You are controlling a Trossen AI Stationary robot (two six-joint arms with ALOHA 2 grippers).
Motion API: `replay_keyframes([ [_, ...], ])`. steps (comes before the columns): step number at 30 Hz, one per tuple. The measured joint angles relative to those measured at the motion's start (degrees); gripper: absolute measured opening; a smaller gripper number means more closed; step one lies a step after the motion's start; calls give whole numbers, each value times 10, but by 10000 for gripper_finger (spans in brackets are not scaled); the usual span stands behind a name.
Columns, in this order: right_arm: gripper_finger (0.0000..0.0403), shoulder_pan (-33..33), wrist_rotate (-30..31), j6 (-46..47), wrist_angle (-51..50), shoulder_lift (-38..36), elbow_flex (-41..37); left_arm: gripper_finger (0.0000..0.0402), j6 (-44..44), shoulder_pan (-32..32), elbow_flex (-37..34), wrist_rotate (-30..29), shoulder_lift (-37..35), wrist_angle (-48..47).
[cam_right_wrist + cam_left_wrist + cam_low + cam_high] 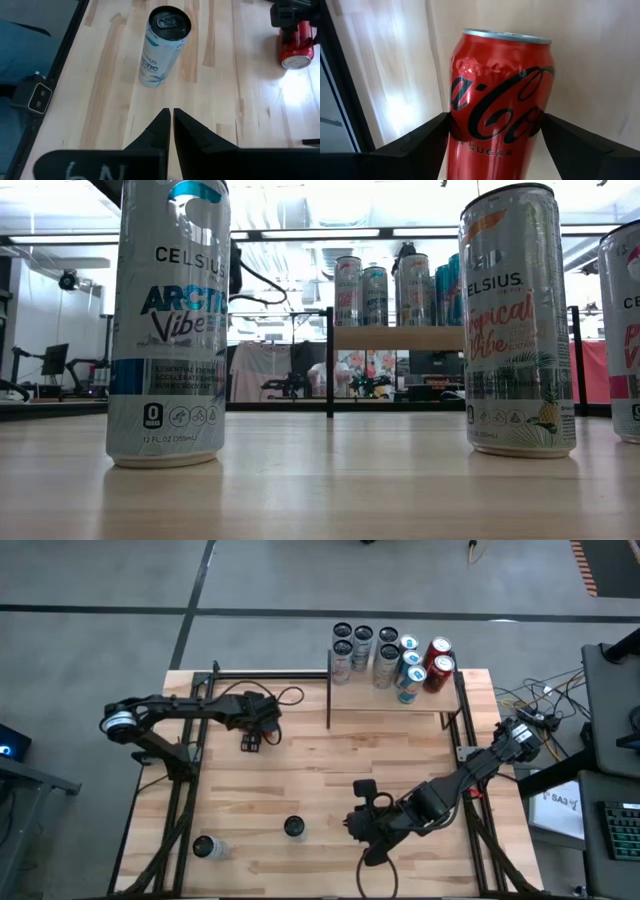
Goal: Place canned beverage on shelf
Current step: Put the red black soda can on the shelf aligned with the red white soda cans
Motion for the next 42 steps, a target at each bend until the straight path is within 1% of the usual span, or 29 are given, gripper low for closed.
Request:
replay_keyframes([
  [6, 13, -1, 0, 8, 0, -5, 0, 289, -17, 0, -2, 6, 5, 32],
  [12, 13, -1, 0, 19, 0, -5, 0, 290, -26, 1, -2, 10, 5, 34],
  [20, 13, -1, 0, 31, 0, -5, 0, 305, -27, 1, -4, 19, 7, 57],
  [25, 13, -1, 0, 31, 0, -5, 0, 307, -25, 5, -14, 32, 18, 101],
  [35, 13, -1, 0, 19, 0, -5, 0, 307, -58, 5, -14, 2, 54, 120],
  [42, 13, -1, 0, 19, 0, -5, 0, 290, -77, 5, -14, -10, 60, 133],
])
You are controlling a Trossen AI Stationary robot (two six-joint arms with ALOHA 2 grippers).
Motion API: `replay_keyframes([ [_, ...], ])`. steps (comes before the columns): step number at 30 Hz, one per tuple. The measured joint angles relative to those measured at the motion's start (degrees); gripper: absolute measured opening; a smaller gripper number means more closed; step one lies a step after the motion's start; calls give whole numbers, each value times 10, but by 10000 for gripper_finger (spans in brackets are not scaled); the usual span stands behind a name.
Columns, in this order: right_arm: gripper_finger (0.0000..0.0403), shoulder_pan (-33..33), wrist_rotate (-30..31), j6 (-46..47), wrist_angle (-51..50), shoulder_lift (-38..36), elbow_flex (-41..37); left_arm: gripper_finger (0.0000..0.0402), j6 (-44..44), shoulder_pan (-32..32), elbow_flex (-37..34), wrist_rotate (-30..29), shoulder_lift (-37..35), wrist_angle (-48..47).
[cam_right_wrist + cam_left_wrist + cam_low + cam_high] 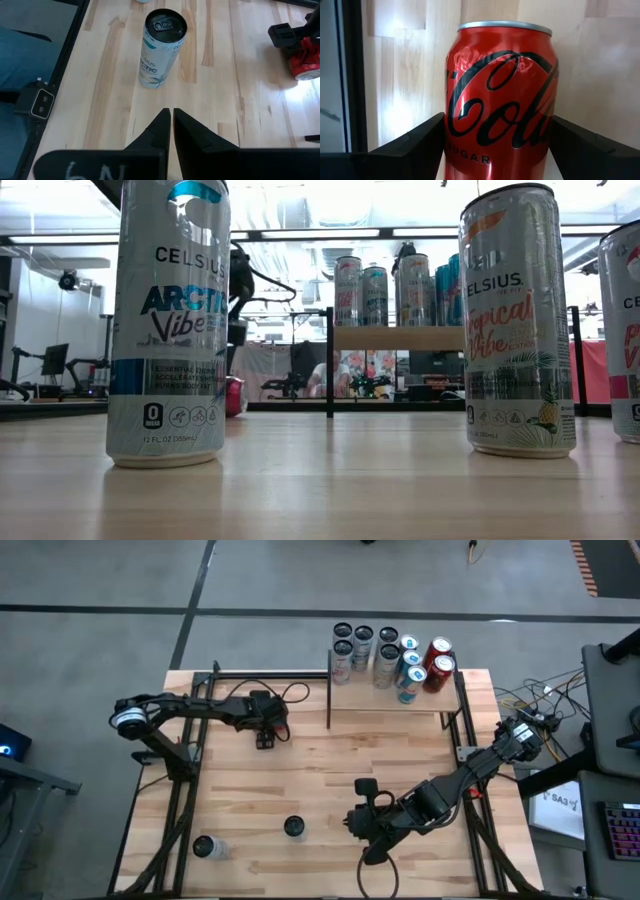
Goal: Place canned beverage on shelf
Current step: Put the red black soda can on the shelf aligned with the red white soda cans
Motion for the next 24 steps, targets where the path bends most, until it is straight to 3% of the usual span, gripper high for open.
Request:
replay_keyframes([
  [11, 13, 0, 0, 0, 0, 0, 0, 285, -39, 1, -6, -19, -30, -9],
  [24, 13, 0, 0, -13, 1, 0, 0, 284, -114, 0, -24, 57, -112, -20],
])
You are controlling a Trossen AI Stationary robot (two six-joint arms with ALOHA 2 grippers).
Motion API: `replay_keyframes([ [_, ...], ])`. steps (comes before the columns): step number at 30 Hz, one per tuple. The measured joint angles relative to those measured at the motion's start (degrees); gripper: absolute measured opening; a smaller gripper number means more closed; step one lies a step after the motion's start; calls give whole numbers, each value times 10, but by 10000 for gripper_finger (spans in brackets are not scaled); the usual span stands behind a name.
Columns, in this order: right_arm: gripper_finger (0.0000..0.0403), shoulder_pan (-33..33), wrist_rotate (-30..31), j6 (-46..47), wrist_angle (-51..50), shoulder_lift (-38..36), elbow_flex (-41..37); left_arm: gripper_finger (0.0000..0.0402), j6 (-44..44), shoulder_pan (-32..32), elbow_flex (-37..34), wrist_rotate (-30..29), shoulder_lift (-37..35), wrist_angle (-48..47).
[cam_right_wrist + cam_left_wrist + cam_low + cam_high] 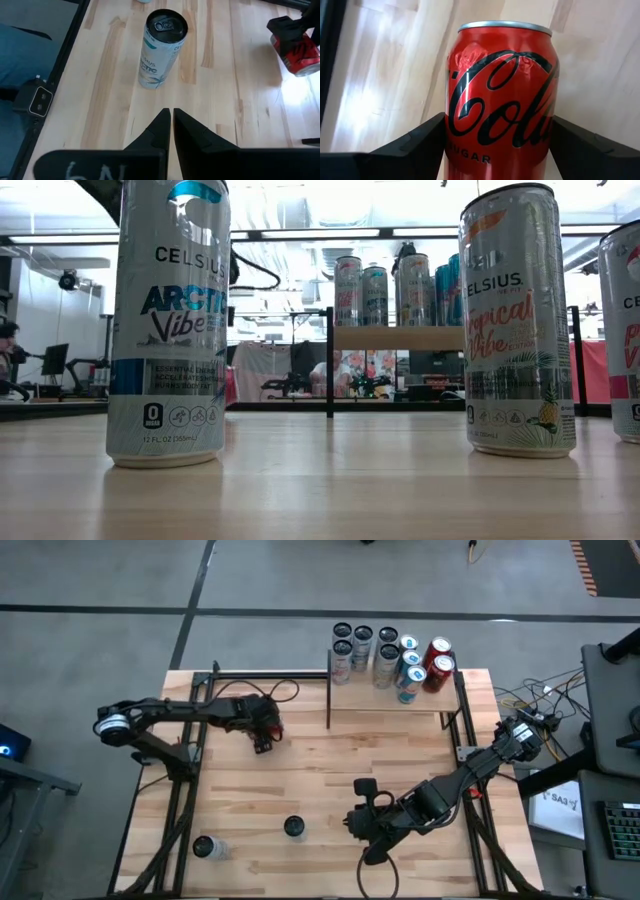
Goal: Place canned beverage on shelf
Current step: Put the red black soda can on the shelf aligned with the red white soda cans
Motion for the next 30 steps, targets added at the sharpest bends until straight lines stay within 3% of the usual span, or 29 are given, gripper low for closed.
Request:
replay_keyframes([
  [6, 13, 0, 6, -16, 11, -3, 0, 284, -42, -3, -18, -10, -55, 18],
  [11, 13, -1, 59, -64, 45, -12, 0, 284, -70, -19, -47, -11, -148, 73],
  [15, 13, -13, 66, -115, 95, -19, 0, 284, -99, -53, -68, -13, -234, 127],
  [23, 13, -60, 65, -190, 222, -19, -16, 284, -115, -185, -94, -13, -367, 282],
  [30, 13, -89, 66, -256, 426, -18, -61, 284, -79, -339, -155, -13, -393, 513],
])
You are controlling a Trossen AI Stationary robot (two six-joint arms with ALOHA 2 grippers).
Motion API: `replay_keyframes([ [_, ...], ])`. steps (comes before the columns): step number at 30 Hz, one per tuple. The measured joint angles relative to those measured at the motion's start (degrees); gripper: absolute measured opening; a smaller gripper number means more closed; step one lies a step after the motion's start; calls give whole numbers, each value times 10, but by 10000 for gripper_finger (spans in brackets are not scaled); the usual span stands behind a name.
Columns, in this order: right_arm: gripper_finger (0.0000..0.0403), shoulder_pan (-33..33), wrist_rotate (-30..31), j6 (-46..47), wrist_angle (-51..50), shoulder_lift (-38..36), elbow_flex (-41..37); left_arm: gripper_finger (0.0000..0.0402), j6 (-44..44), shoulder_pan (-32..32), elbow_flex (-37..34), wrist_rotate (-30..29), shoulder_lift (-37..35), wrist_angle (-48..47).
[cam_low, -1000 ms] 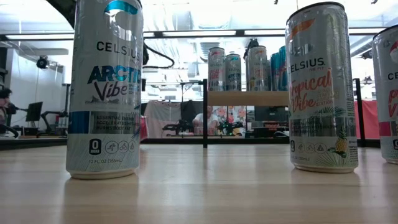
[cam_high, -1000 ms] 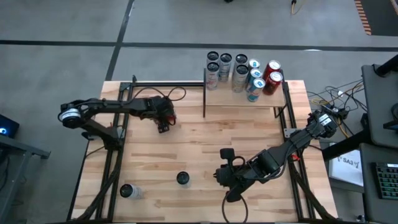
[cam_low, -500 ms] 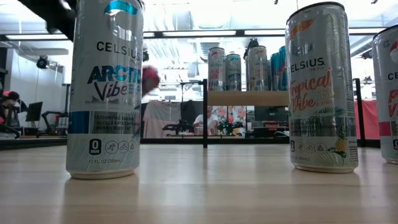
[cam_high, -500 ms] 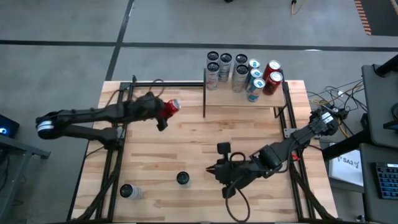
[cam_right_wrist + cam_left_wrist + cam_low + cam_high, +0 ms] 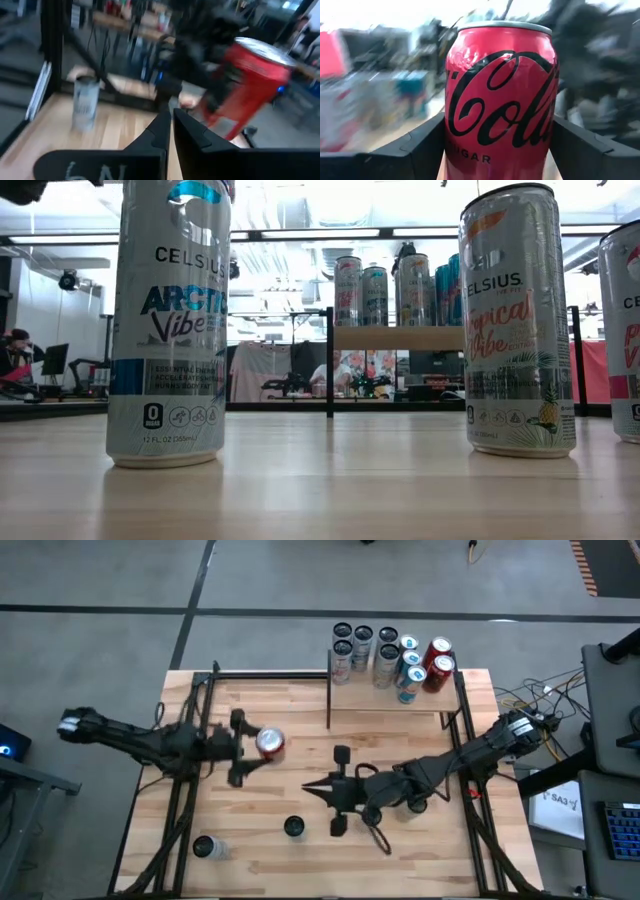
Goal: Place canned beverage on shelf
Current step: Put the red black soda can on the shelf aligned with the red white soda cans
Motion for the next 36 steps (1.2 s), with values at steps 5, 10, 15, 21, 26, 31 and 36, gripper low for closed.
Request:
replay_keyframes([
  [5, 13, -2, 0, -20, 108, 3, -25, 284, 15, -74, -46, -3, 17, 133],
  [10, 13, -2, -1, 1, 112, 3, -26, 284, 11, -101, -67, -7, 55, 218],
  [15, 13, -2, 0, 23, 112, 2, -24, 284, -15, -107, -53, -44, 100, 239],
  [21, 13, 8, 137, 75, 106, -4, -24, 284, 0, -156, -16, -120, 155, 236],
  [26, 13, 53, 285, 69, 100, -13, -24, 284, 90, -236, 13, -277, 185, 239],
  [31, 13, 81, 249, 67, 99, -14, -24, 284, 139, -262, 45, -433, 231, 246],
  [36, 33, 77, 231, 90, 95, -6, -28, 284, 171, -262, 84, -462, 293, 266],
])
